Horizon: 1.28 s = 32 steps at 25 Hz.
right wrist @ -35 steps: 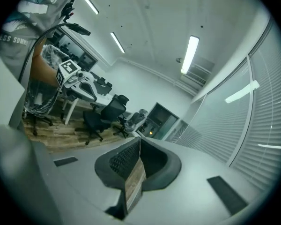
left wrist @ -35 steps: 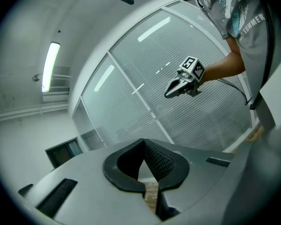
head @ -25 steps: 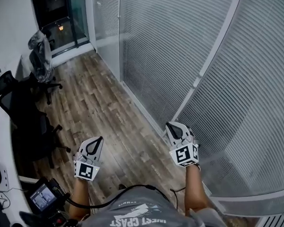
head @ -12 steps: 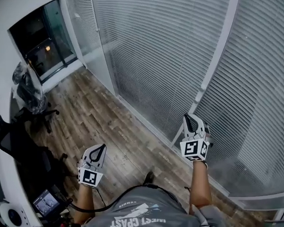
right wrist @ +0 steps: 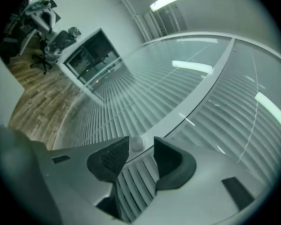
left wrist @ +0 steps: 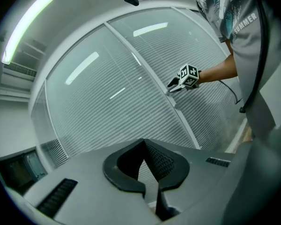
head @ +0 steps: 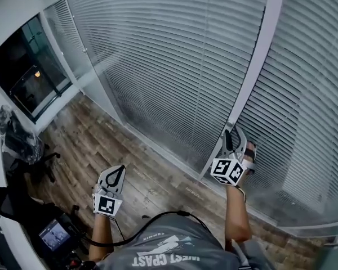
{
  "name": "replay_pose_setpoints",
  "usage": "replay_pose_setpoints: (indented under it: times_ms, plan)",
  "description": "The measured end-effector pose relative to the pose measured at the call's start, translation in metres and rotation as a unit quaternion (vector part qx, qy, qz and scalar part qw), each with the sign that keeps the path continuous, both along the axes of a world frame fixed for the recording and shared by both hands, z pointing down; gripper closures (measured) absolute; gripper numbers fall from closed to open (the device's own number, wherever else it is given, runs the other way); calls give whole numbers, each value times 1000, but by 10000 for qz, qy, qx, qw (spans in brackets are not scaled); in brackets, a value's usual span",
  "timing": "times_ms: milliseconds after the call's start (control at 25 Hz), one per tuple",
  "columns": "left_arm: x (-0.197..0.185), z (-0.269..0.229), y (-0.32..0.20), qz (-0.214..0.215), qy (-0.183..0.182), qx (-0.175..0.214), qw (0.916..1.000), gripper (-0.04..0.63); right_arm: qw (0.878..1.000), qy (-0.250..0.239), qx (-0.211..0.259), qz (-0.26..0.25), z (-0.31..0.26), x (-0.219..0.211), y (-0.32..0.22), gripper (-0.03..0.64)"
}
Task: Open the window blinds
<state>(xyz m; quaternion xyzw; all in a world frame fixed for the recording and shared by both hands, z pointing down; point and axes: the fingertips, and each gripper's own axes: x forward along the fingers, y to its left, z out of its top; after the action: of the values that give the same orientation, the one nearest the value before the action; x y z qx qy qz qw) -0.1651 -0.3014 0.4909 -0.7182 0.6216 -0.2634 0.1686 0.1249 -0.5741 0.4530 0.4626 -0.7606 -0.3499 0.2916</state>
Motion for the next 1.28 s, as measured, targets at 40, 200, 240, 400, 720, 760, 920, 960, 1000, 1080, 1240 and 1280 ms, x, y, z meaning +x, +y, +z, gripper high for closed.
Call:
replay_pose_setpoints:
  times_ms: [40,200,240,400,720,760,920,960,1000,1080,1240,1280]
  plan:
    - [22,-1,59,-123,45,26,9999,592,9998,121,10,-162,-1,12,54,495]
    - [41,-15,97,313,20,64,9995,592,9995,236,186,113,-11,32,134,495]
    - [36,-16,82,438,8,67,9990,592,9992,245,243,206,-12,29,131,495]
    - [-3,-21,21,867,-34,124,9962,592,9965,216,367,718,-10,10,97,495]
    - [-80,-19,-18,1416,-53,382,9892,592,9760,-1103,457,1821,4,31,103,499]
    - [-87,-19,-20,1468,-3,399,9884,592,9696,-1464,406,1919,3,34,104,499]
    - [-110,-16,-30,1698,102,403,9846,592,9086,-3624,51,2076,-3,42,102,500]
    - [-104,-15,-27,1761,100,405,9835,592,8780,-4318,-131,2062,-2,54,106,500]
    - [-93,-15,-22,1812,131,419,9825,592,8421,-4987,-317,2026,0,70,112,500]
    - [-74,-18,-17,1883,211,475,9807,592,7708,-6056,-532,1905,2,99,123,500]
    - [-114,-16,-30,2075,346,522,9762,592,7140,-6750,-630,1748,-1,63,113,500]
    - [-130,-14,-35,2110,397,509,9753,592,7310,-6548,-602,1823,-2,47,109,500]
